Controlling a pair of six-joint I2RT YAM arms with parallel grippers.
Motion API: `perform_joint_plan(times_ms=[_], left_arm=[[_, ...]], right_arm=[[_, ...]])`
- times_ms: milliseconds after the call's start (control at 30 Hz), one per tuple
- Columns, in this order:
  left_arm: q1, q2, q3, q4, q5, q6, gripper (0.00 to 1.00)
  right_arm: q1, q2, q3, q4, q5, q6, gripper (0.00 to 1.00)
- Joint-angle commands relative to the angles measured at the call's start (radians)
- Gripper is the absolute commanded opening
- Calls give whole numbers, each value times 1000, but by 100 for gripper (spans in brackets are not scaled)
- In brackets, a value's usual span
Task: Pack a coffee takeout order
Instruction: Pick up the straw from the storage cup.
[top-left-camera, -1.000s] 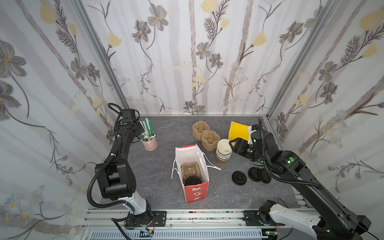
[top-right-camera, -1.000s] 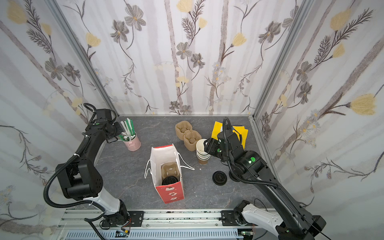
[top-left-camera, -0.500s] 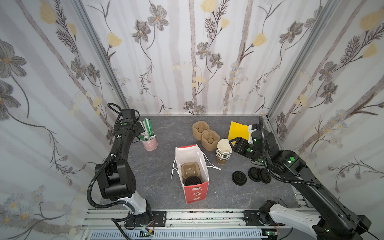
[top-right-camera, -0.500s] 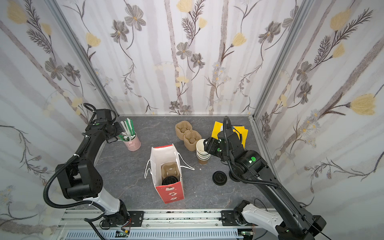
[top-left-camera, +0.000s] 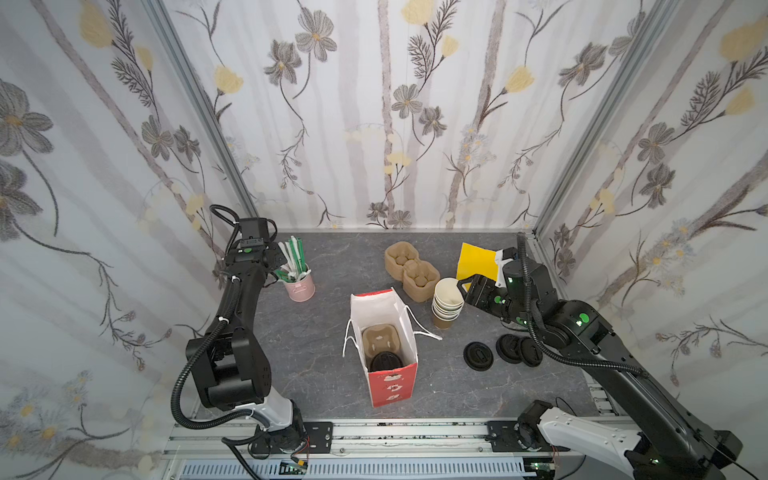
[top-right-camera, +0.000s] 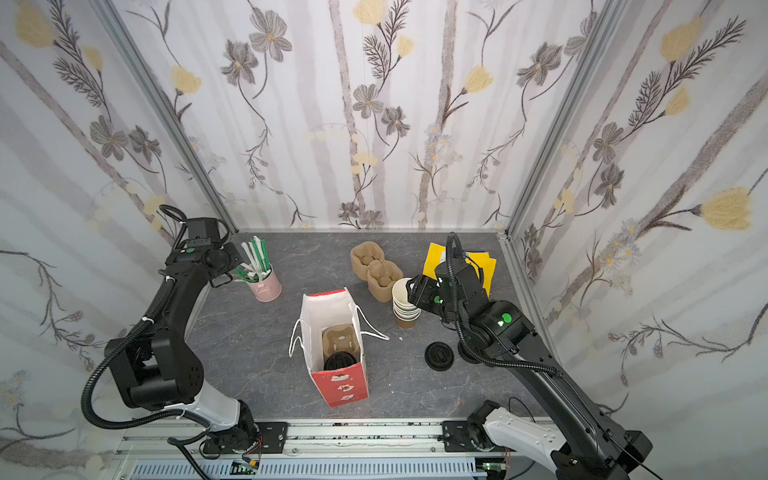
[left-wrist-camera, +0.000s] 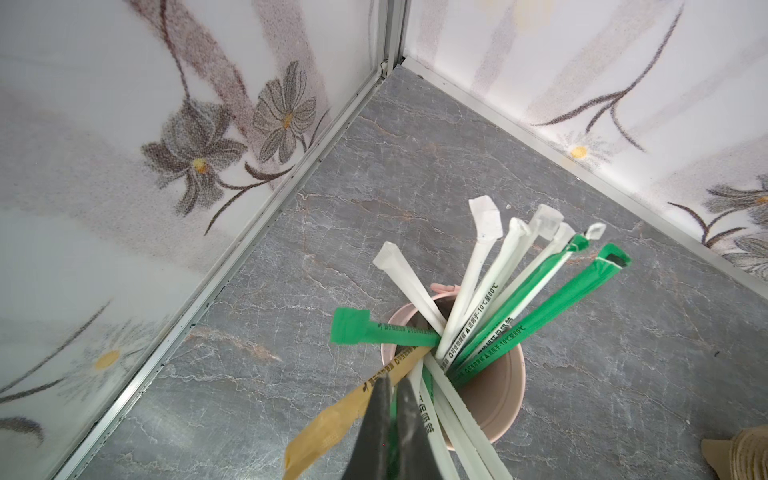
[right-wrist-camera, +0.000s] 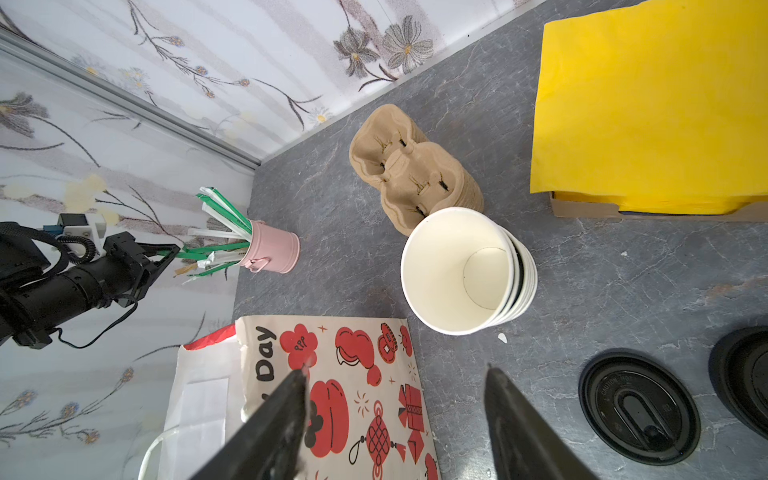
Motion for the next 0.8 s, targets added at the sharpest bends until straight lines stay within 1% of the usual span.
perform_joint_plan(times_ms=[0, 100, 333, 700, 767], left_arm=[[-1, -21, -3, 17, -19, 8, 0], [-2, -35, 3, 17, -6, 13, 0], [-9, -70, 5, 17, -18, 14, 0], [-38, -145, 12, 14, -119, 61, 0], [-40, -159, 13, 14, -120, 62, 0]], right_arm=[[-1, 5, 7, 38, 4, 5, 68], [0, 7, 5, 38, 3, 6, 68], [0, 6, 7, 41, 8, 6, 68], [0, 14, 21, 38, 7, -1, 68], [0, 15, 28, 33, 13, -4, 69]])
